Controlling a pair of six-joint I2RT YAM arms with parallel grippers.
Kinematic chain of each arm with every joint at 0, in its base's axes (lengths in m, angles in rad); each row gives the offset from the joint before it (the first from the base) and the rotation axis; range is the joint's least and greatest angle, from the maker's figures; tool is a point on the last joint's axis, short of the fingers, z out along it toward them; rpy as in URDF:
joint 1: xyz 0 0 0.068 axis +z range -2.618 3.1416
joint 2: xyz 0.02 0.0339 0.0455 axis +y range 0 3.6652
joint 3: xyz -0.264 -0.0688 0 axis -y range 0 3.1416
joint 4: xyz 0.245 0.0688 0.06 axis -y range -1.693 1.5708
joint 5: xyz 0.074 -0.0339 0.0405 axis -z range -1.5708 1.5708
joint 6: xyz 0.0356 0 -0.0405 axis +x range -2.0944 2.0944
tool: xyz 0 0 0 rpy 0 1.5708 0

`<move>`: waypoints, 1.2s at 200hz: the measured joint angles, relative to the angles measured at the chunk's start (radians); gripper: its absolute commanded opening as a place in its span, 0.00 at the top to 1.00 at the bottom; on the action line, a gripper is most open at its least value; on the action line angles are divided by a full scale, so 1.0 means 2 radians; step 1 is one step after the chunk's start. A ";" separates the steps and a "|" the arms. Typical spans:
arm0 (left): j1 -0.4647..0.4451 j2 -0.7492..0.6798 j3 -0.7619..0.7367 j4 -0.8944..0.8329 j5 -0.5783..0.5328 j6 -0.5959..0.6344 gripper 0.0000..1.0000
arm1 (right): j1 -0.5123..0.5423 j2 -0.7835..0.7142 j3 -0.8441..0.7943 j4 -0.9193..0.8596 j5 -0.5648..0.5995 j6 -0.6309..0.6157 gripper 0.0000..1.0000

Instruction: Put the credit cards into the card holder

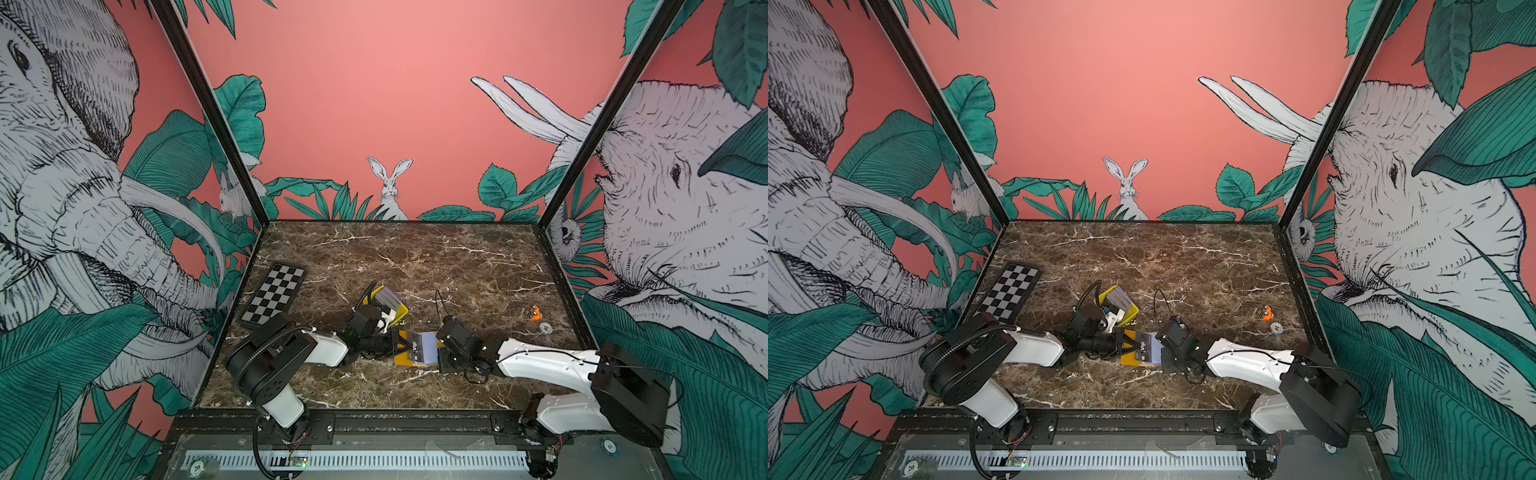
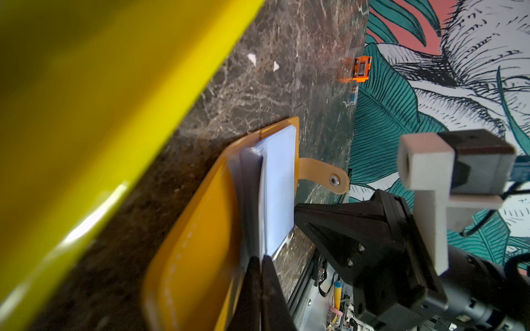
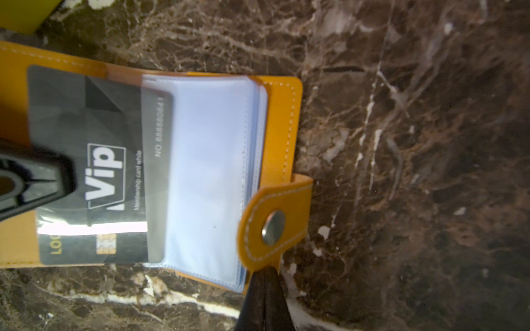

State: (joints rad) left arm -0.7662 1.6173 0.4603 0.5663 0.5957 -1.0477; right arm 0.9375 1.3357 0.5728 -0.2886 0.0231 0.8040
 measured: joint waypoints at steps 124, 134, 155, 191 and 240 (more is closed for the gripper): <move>-0.027 0.000 0.018 -0.025 -0.044 0.003 0.98 | 0.006 0.002 0.000 0.003 -0.006 -0.002 0.98; -0.029 0.000 0.020 -0.028 -0.047 0.003 0.97 | 0.006 0.002 0.000 0.003 -0.006 -0.002 0.99; -0.032 0.000 0.025 -0.035 -0.052 0.003 0.93 | 0.006 0.001 0.000 0.003 -0.006 -0.004 0.99; -0.036 0.000 0.039 -0.074 -0.063 0.005 0.83 | 0.007 -0.005 -0.005 0.005 -0.006 -0.008 0.99; -0.038 -0.004 0.058 -0.136 -0.075 0.011 0.71 | 0.009 -0.021 -0.006 -0.008 0.002 -0.006 0.96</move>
State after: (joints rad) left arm -0.8421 1.6085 0.5758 0.2939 0.4465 -1.0260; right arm 0.9558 1.2945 0.5617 -0.3046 0.0277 0.7929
